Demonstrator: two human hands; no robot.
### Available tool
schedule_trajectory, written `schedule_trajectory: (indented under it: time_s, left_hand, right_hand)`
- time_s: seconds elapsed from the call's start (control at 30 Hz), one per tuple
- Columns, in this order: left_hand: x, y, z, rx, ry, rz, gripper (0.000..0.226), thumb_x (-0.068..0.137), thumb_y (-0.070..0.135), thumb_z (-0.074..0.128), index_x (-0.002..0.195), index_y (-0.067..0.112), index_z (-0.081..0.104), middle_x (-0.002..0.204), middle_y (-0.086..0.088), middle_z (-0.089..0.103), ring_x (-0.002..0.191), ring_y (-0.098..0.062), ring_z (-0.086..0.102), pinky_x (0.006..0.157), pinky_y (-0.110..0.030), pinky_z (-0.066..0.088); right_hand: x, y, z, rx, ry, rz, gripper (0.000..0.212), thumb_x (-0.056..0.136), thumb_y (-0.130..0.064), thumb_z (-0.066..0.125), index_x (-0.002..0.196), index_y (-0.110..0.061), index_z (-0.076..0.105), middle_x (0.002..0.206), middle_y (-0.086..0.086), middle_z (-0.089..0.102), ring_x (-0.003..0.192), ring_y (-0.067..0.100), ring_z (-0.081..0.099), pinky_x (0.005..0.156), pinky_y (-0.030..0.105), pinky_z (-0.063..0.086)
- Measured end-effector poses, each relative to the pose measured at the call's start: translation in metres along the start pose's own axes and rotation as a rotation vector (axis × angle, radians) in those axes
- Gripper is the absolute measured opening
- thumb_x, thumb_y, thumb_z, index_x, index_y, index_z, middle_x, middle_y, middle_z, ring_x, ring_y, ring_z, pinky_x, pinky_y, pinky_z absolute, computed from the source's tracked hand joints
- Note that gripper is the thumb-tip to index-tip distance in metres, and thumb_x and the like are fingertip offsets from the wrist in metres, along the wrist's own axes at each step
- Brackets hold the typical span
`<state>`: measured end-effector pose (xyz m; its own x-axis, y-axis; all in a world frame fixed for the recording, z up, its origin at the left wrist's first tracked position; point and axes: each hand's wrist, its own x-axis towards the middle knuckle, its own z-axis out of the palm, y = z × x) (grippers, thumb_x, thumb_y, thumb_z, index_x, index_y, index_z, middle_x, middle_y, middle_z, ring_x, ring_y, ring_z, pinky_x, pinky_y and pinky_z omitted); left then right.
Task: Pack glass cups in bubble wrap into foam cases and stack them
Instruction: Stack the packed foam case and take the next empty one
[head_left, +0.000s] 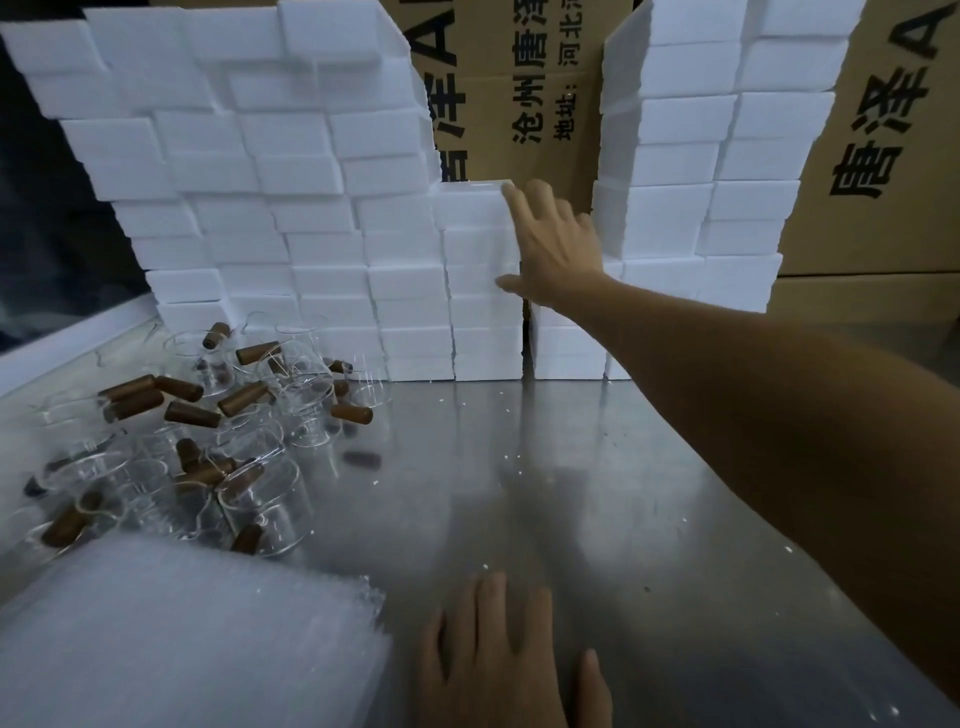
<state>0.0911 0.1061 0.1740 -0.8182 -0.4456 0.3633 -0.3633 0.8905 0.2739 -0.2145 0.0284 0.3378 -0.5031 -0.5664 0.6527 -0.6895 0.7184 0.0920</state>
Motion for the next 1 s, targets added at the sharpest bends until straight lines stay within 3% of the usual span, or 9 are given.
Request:
schedule_trajectory:
  time_s: [0.1,0.2,0.27,0.37,0.43,0.7,0.77,0.9,1.0]
  left_hand:
    - [0.001,-0.003,0.003,0.005,-0.002,0.010,0.049,0.052,0.054,0.045,0.072,0.024,0.077,0.088,-0.008,0.075,0.077,-0.024,0.074,0.068,-0.046,0.059]
    - [0.001,-0.006,0.008,0.010,0.019,0.015,0.049,0.052,0.056,0.045,0.072,0.024,0.077,0.087,-0.009,0.075,0.077,-0.024,0.074,0.076,-0.038,0.054]
    - [0.002,-0.006,0.010,0.014,0.023,0.016,0.049,0.052,0.056,0.045,0.072,0.024,0.077,0.087,-0.009,0.075,0.076,-0.024,0.074,0.077,-0.035,0.045]
    - [0.004,-0.006,0.010,0.042,0.024,0.020,0.048,0.052,0.057,0.044,0.070,0.026,0.076,0.086,-0.008,0.075,0.074,-0.023,0.074,0.072,-0.041,0.057]
    - [0.004,-0.007,0.011,0.041,0.040,0.021,0.047,0.052,0.057,0.045,0.070,0.026,0.076,0.086,-0.007,0.075,0.073,-0.023,0.073,0.075,-0.039,0.053]
    - [0.004,-0.009,0.017,0.061,0.114,0.027,0.044,0.051,0.058,0.050,0.068,0.026,0.075,0.084,-0.007,0.075,0.073,-0.023,0.073,0.077,-0.037,0.048]
    - [0.004,-0.009,0.018,0.065,0.117,0.033,0.044,0.049,0.059,0.052,0.068,0.027,0.075,0.085,-0.006,0.075,0.073,-0.023,0.073,0.074,-0.041,0.054]
    - [0.005,-0.008,0.018,0.035,0.138,0.034,0.044,0.052,0.059,0.049,0.065,0.026,0.075,0.082,-0.005,0.075,0.071,-0.021,0.073,0.075,-0.033,0.043]
    - [0.007,-0.009,0.018,0.049,0.144,0.049,0.044,0.053,0.058,0.047,0.064,0.026,0.075,0.081,-0.006,0.075,0.071,-0.022,0.074,0.072,-0.038,0.055]
  right_hand:
    - [0.019,-0.015,-0.001,-0.032,-0.050,-0.044,0.107,0.072,-0.049,0.083,0.151,-0.023,0.016,0.154,0.018,0.023,0.103,0.037,0.059,0.089,0.046,0.049]
    - [0.034,-0.023,-0.001,0.075,-0.082,0.046,0.099,0.074,-0.043,0.084,0.147,-0.022,0.021,0.154,0.019,0.021,0.086,0.034,0.061,0.076,0.042,0.052]
    - [0.041,-0.024,0.001,0.169,-0.090,0.130,0.093,0.076,-0.039,0.084,0.144,-0.021,0.024,0.150,0.018,0.025,0.091,0.035,0.063,0.076,0.041,0.052]
    - [0.047,-0.025,0.006,0.237,-0.110,0.197,0.088,0.079,-0.035,0.082,0.144,-0.023,0.024,0.148,0.018,0.027,0.098,0.035,0.062,0.074,0.038,0.050]
    - [0.049,-0.028,0.010,0.221,-0.097,0.200,0.084,0.083,-0.035,0.078,0.145,-0.024,0.024,0.148,0.018,0.028,0.091,0.032,0.063,0.066,0.033,0.045]
    - [0.047,-0.033,0.023,0.186,0.024,0.251,0.076,0.092,-0.033,0.068,0.149,-0.031,0.017,0.145,0.019,0.031,0.053,0.019,0.045,0.056,0.031,0.043]
    - [0.050,-0.034,0.022,0.187,0.032,0.245,0.078,0.093,-0.031,0.067,0.150,-0.033,0.015,0.148,0.019,0.029,0.052,0.018,0.044,0.056,0.031,0.042]
    - [0.052,-0.038,0.019,0.204,0.026,0.201,0.088,0.088,-0.014,0.070,0.152,-0.034,0.013,0.151,0.020,0.023,0.062,0.022,0.054,0.060,0.032,0.049]
    - [0.053,-0.042,0.016,0.256,0.026,0.214,0.092,0.084,-0.015,0.072,0.152,-0.032,0.013,0.153,0.020,0.019,0.070,0.025,0.056,0.062,0.033,0.048]
